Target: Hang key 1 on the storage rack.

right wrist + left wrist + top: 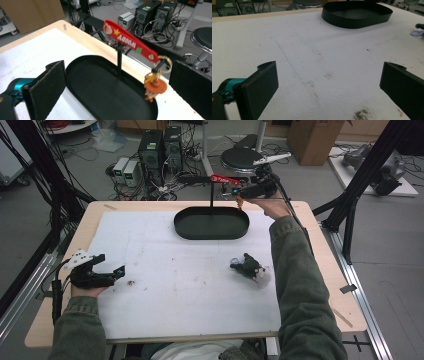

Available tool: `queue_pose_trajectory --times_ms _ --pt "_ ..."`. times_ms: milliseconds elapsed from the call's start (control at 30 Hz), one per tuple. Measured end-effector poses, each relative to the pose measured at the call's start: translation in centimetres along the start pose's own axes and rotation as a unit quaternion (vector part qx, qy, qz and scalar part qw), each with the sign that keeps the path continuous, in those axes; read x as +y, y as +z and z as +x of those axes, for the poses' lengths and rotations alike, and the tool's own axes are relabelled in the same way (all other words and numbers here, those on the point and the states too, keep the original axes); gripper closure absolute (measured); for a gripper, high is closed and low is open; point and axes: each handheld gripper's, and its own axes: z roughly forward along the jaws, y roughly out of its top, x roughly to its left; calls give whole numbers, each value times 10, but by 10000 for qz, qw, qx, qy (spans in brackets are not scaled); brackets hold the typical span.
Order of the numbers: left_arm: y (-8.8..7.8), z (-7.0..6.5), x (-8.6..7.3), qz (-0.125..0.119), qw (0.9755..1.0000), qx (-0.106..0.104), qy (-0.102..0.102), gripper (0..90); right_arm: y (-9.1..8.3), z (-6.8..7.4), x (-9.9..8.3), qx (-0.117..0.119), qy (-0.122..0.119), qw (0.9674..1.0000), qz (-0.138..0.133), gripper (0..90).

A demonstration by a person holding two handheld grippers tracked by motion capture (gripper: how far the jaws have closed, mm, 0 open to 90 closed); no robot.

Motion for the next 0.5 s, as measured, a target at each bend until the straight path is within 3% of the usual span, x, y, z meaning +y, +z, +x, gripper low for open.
queue_pose_trajectory --times_ms 100,500 --pt "0 0 0 13 10000 -7 3 23 -6 4 -14 -7 -68 10000 23 4" --pt "0 -1 0 35 10000 6 4 23 -34 10 -61 49 144 9998 -151 4"
